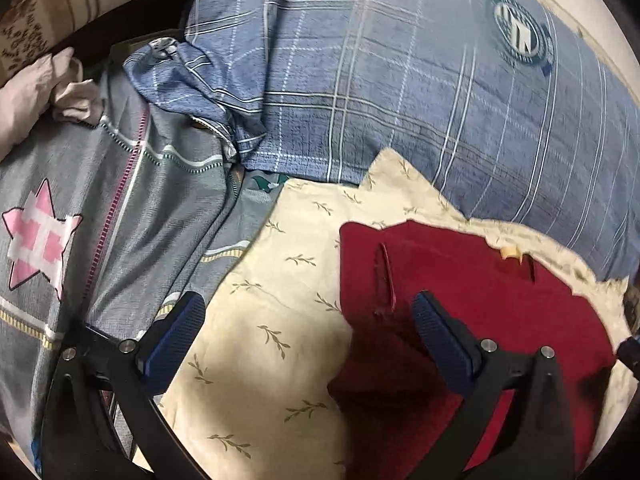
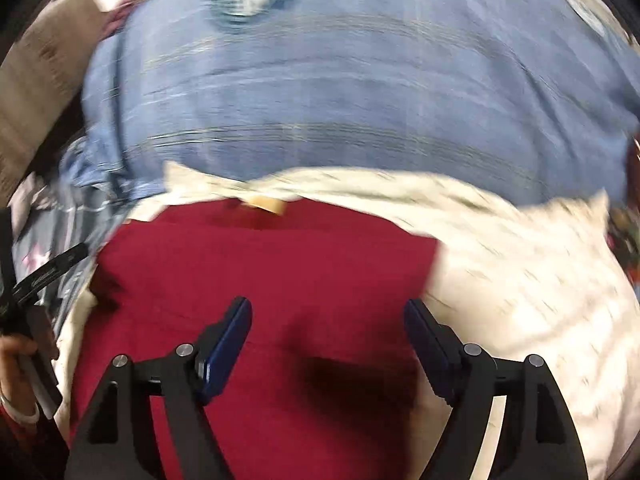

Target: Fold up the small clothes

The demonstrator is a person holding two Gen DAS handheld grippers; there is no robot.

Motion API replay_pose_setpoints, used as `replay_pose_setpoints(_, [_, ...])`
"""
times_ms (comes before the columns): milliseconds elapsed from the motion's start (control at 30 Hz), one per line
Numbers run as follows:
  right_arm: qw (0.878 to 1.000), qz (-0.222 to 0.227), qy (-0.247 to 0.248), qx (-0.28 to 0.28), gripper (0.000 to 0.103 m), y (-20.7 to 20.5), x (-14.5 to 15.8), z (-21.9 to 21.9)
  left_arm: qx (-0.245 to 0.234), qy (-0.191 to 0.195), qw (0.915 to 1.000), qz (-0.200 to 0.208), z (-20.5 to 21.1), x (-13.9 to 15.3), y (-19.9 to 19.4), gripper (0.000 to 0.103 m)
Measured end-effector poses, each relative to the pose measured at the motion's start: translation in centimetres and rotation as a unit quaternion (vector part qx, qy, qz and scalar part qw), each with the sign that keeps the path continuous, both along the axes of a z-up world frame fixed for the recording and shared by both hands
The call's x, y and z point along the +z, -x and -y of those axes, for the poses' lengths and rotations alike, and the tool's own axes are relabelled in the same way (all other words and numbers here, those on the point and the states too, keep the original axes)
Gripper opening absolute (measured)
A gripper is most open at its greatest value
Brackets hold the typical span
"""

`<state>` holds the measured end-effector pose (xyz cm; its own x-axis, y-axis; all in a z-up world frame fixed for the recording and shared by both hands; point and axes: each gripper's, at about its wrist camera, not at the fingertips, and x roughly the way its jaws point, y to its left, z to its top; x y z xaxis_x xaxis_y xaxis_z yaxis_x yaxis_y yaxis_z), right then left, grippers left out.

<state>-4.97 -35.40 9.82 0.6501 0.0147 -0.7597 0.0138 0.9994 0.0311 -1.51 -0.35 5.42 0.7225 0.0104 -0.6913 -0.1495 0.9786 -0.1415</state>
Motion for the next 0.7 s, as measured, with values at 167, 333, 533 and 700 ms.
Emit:
replay_pose_setpoints(167, [0.999, -0.015, 0.048, 0.019, 0.08, 2.9, -1.7, 0.8, -0.003, 0.001, 1.0, 0.002, 0.3, -0.1, -0.1, 0.103])
replay_pose_setpoints(333, [0.997, -0.01, 0.072, -0.005, 0.057, 0.6, -3.8, 0.8, -0.02, -0.012, 0.9997, -0.01, 1.8, -1.0, -0.5, 0.103])
replay_pose_setpoints(533, [0.996, -0.018, 0.045, -0.08, 0.025, 1.0, -4.5, 4.7, -0.046, -0.02, 0.9982, -0.033, 3.2, -2.0, -0.8, 0.103])
replay_pose_setpoints(700, [0.995, -0.023, 0.002, -0.096, 0.043, 3.4, -3.9, 5.9, -0.055, -0.035, 0.9971, -0.038, 3.8, -2.1, -0.6, 0.103])
